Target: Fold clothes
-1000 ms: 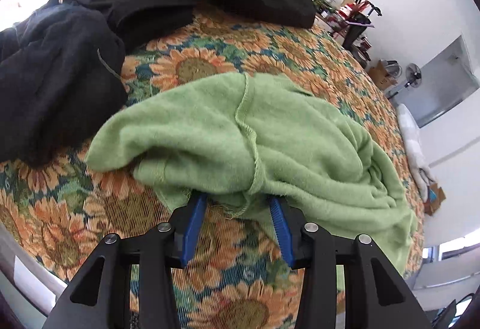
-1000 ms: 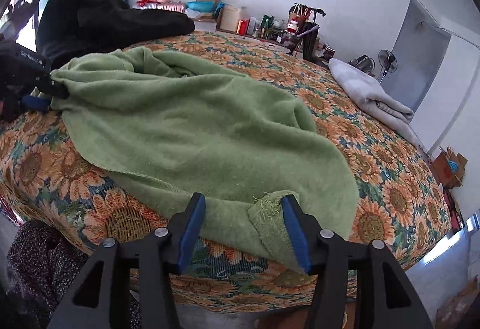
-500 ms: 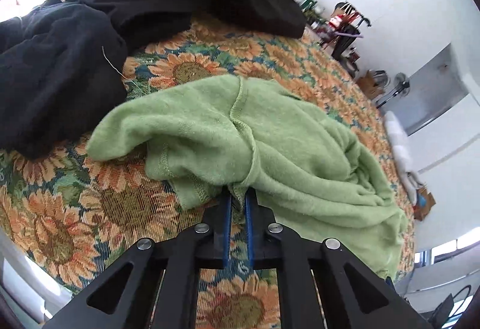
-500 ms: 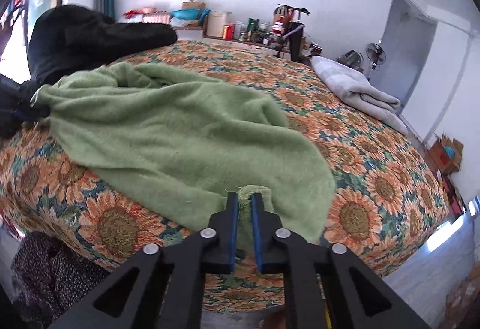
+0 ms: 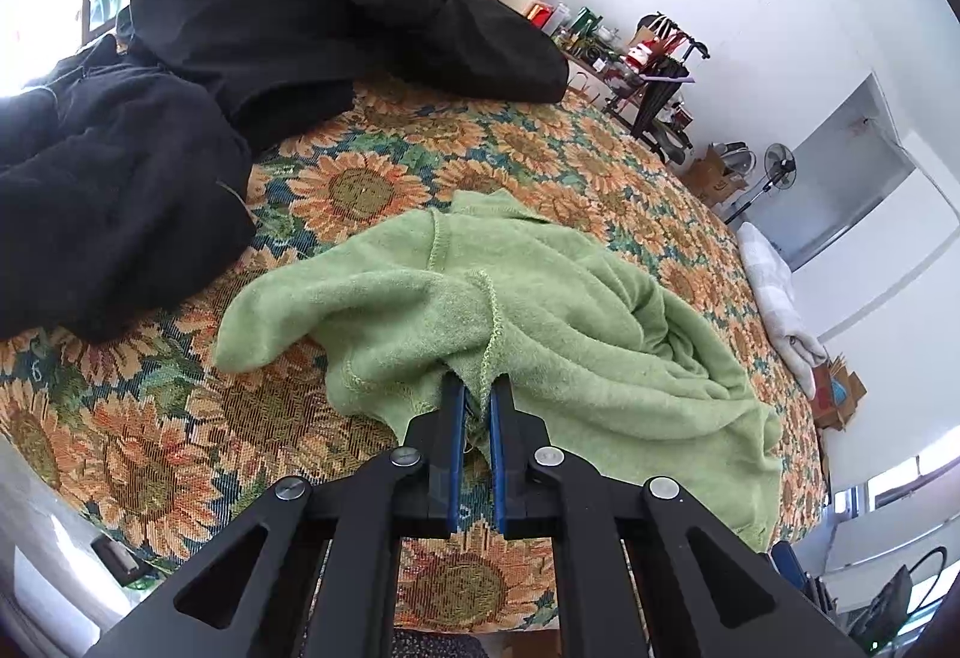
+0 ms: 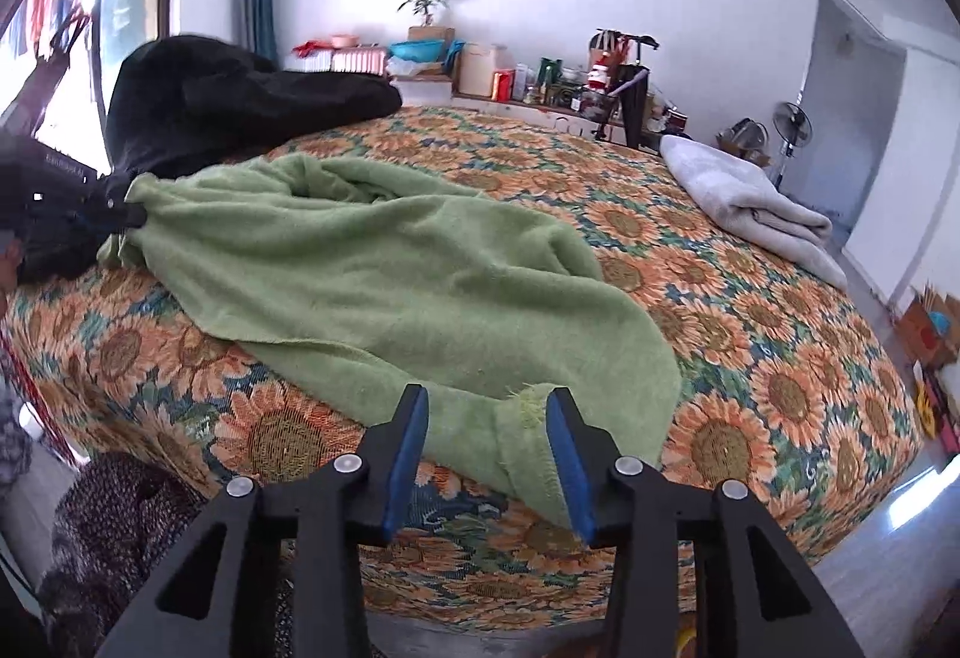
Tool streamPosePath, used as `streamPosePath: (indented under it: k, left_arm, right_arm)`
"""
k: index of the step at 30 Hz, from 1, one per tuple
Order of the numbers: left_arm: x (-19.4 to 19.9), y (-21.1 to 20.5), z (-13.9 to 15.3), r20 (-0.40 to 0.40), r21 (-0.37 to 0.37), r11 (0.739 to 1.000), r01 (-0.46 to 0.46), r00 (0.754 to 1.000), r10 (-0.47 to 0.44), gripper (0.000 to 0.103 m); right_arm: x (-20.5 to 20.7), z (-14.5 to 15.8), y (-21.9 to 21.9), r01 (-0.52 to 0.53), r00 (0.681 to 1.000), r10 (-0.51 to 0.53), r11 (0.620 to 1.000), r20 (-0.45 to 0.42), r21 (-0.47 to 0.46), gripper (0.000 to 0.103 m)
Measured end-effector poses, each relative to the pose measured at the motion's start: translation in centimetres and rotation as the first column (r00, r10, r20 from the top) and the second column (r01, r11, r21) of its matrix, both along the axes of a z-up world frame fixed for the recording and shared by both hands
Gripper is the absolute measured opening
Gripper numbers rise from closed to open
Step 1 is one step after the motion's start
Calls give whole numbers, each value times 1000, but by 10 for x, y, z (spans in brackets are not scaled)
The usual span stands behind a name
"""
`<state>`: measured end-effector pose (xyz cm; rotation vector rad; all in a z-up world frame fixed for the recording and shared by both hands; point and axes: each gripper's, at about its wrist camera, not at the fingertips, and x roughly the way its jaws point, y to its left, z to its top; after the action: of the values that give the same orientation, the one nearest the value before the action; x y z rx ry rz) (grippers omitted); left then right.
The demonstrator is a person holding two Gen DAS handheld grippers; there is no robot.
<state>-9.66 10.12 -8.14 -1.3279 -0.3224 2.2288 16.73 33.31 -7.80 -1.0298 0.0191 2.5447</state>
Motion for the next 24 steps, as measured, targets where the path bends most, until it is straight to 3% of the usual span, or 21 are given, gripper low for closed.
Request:
streamPosePath:
  k: [6,10,16,22,24]
  left_arm:
    - [-4,-1,-10,21,-26,1000,-7,1000,7,7]
    - [-7,0,-15,30,-39,999,-10,1000,11,7]
    - [-5,-1,-20,33,-47,999,-1,999,2,7]
    - [-5,-2,-26,52,-48,999,2,999,0,7]
    - [-5,-3,-27,62,-45,999,3,998,0,7]
  right_arm:
    - [-22,-15,18,121,990,-120,993,80,-3,43]
    - [-10,-15,39,205,978,-201,973,49,-107,9]
    - [45,1,36,264,961,-275,947,-38,-181,8]
    - [77,-42,22,338,941,-318,912,118,-233,12]
    - [86,-47,25,362,932,-343,881,115,-306,15]
